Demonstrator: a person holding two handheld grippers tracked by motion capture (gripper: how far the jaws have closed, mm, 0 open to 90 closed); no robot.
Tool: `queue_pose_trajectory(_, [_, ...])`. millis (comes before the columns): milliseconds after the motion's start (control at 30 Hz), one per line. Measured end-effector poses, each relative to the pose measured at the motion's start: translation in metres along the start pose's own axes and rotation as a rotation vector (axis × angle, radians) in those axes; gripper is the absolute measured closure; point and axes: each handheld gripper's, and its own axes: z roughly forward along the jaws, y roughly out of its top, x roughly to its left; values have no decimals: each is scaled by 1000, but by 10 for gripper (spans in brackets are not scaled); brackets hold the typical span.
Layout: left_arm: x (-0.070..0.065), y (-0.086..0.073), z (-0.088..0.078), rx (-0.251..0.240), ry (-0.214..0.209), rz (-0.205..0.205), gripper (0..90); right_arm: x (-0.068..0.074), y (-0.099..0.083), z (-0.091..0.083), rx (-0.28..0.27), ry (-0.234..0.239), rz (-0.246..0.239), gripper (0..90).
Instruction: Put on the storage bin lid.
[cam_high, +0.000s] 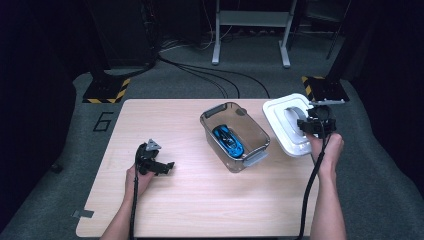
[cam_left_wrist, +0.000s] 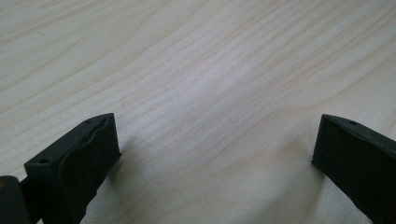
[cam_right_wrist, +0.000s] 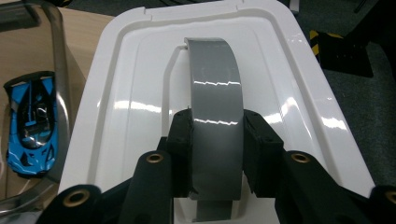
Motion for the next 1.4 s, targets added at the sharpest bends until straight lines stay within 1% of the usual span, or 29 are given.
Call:
queue_pose_trajectory(67, [0,0,0,-1,1,1,4,2,2,-2,-1,1,-4,670])
queue_pose_trajectory(133, [0,0,0,-1,1,1,4,10,8,-8,-15,1,-22,670])
queue_pose_trajectory(167, [0,0,0,-1,1,1,4,10,8,-8,-15,1,-22,670])
queue_pose_trajectory(200, [0,0,0,0,0,0,3,15,11,-11,-20,7,-28,670])
queue_pose_trajectory(233, [0,0,0,0,0,0,4,15,11,-11,-20,7,-28,670])
queue_pose_trajectory(300, [0,0,0,-1,1,1,4,20,15,-15,-28,12,-44,670])
queue_pose_trajectory(333, [0,0,0,-1,1,1,4,27,19,-18,-37,15,-50,670])
queue_pose_trajectory(367, [0,0,0,-1,1,1,4,27,19,-18,-37,15,-50,670])
queue_pose_trajectory(400, [0,0,0,0,1,1,4,34,22,-22,-45,22,-51,669])
queue_pose_trajectory(467, [0,0,0,-1,1,2,4,36,23,-23,-47,24,-56,669])
queue_pose_trajectory(500, [0,0,0,0,1,1,4,42,26,-26,-51,35,-62,669])
queue_pose_trajectory(600, [0,0,0,-1,1,1,4,50,29,-27,-56,45,-72,669])
queue_pose_trajectory(667, [0,0,0,-1,1,1,4,52,30,-28,-58,50,-79,669])
queue_pose_trajectory(800, [0,0,0,-1,1,2,4,61,33,-28,-61,66,-99,669])
queue_pose_trajectory(833, [0,0,0,-1,1,1,4,67,34,-28,-60,72,-101,669])
queue_pose_trajectory(900, [0,0,0,1,0,1,4,69,34,-28,-60,78,-108,669])
queue_pose_trajectory(967, [0,0,0,-1,1,1,4,76,36,-26,-61,93,-113,669])
queue_pose_trajectory(1100, [0,0,0,-1,1,2,4,82,37,-24,-63,110,-128,668])
queue_pose_trajectory(1133, [0,0,0,-1,1,1,4,86,37,-22,-64,118,-123,669])
queue_pose_trajectory(1233, [0,0,0,-1,1,1,3,90,38,-20,-65,128,-128,669])
queue_pose_trajectory(1300, [0,0,0,-5,1,-4,4,97,38,-17,-62,143,-130,668])
queue_pose_trajectory(1367, [0,0,0,-1,1,1,4,98,38,-16,-62,148,-137,669])
queue_pose_trajectory(1400, [0,0,0,-2,1,-1,4,101,38,-15,-60,154,-130,669])
